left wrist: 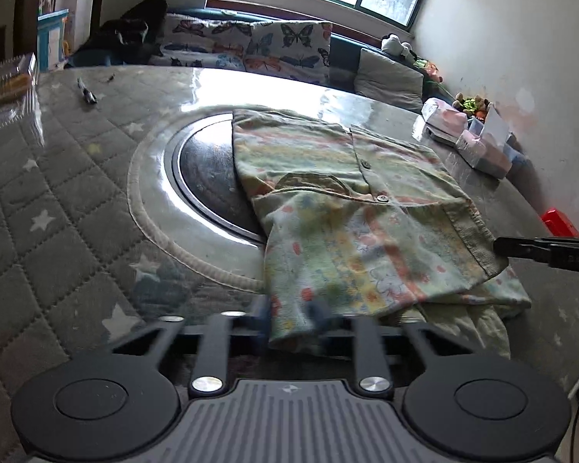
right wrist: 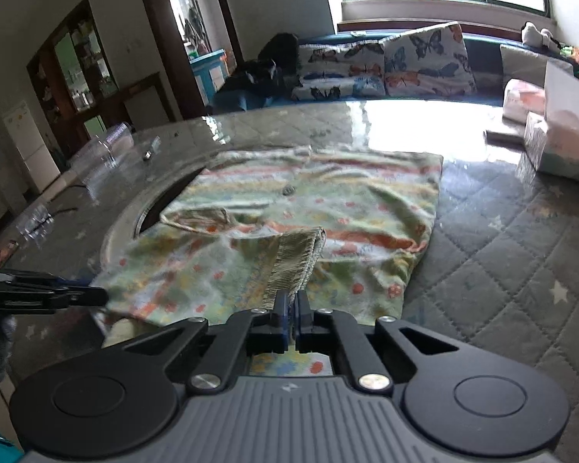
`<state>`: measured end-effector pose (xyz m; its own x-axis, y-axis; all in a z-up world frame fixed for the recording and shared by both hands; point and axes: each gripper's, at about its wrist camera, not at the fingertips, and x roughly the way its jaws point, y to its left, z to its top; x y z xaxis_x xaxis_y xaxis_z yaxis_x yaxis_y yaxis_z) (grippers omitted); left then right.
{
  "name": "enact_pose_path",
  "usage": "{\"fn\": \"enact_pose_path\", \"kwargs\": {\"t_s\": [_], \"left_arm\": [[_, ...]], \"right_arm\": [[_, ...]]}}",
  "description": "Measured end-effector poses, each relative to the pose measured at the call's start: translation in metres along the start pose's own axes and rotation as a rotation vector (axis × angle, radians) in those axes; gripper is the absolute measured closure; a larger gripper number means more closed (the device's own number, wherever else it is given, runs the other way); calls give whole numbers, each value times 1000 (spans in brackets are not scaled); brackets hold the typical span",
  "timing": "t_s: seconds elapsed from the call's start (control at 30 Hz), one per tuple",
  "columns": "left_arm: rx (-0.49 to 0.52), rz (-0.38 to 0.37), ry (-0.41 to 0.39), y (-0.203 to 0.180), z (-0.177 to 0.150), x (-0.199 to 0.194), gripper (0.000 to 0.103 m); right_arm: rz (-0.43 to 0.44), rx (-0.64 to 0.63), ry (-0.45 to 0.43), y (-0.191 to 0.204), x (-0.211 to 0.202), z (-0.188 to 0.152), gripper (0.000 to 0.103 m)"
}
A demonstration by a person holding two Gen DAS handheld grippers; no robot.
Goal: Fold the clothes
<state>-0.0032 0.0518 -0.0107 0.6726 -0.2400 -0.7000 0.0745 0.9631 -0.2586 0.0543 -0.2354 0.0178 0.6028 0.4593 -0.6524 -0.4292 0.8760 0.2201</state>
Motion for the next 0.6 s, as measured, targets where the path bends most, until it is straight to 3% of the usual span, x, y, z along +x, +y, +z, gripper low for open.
{"fn": "enact_pose_path", "kwargs": {"t_s": [0.07, 0.3, 0.6], "left_arm": [[6, -4, -5, 2, 1, -2, 93], [23, 16, -4, 9, 6, -6, 91], [61, -21, -58, -11, 45, 0, 90]], "right_arm": [[0, -5, -8, 2, -6, -1, 101], [-31, -12, 88, -10, 11, -11, 98], [-19, -73, 13, 1, 31, 23, 94]]}}
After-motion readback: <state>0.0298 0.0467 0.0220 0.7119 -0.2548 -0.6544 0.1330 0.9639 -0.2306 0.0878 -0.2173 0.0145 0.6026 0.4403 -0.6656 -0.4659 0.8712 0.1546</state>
